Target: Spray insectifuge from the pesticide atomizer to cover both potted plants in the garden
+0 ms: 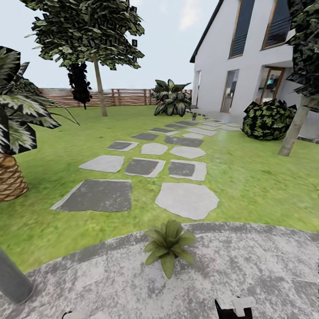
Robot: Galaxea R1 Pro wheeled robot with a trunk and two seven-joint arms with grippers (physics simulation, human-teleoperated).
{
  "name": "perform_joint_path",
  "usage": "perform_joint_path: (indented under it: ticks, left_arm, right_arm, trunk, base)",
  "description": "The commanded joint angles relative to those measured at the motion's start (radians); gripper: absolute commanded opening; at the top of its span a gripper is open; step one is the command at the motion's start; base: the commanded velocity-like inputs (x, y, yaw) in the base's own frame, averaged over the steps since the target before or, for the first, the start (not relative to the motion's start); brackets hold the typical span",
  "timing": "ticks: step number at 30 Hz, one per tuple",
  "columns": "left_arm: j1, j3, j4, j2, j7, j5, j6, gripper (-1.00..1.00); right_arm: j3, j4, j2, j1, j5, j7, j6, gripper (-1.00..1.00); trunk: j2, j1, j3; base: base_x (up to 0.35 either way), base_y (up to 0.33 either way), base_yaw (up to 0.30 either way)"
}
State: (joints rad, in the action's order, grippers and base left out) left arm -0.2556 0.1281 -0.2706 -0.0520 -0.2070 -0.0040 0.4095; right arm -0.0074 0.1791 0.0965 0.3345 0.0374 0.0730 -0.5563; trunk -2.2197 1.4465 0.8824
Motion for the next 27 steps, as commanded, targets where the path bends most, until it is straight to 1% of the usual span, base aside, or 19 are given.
perform_joint_path:
  ticks: [1,9,12,16,20,27]
  left_arm:
    - [0.000,0.001,0.001,0.000,-0.002,-0.001,0.003,-1.00]
    - [0.000,0.001,0.001,0.000,-0.002,-0.001,0.003,-1.00]
    - [0.000,0.001,0.001,0.001,-0.002,-0.001,0.003,-1.00]
    - [0.000,0.001,0.001,0.001,-0.002,-0.001,0.003,-1.00]
    - [0.000,0.001,0.002,0.001,-0.002,-0.001,0.003,-1.00]
    - [0.001,0.000,0.002,0.000,-0.001,-0.001,0.003,-1.00]
  right_arm:
    - [-0.002,-0.001,0.000,0.001,0.003,0.002,-0.003,1.00]
    - [-0.002,-0.001,0.000,0.001,0.003,0.002,-0.004,1.00]
    - [-0.002,-0.001,0.000,0.001,0.004,0.002,-0.004,1.00]
    - [-0.002,-0.001,0.000,0.001,0.004,0.003,-0.003,1.00]
    - [0.003,-0.001,0.000,0.001,0.004,0.005,-0.002,1.00]
    - [0.006,0.001,-0.001,0.001,0.005,0.007,-0.002,1.00]
  trunk:
    - [0.000,0.000,0.000]
    - [0.000,0.000,-0.005]
    - [0.000,0.000,-0.008]
    - [0.000,0.000,-0.011]
    - [0.000,0.000,-0.012]
    - [0.000,0.000,-0.012]
  base:
    - [0.186,0.252,-0.282]
    - [0.173,0.252,-0.282]
    - [0.058,0.220,-0.279]
    - [0.015,0.089,-0.237]
    - [0.003,0.019,-0.072]
    - [0.000,0.002,-0.009]
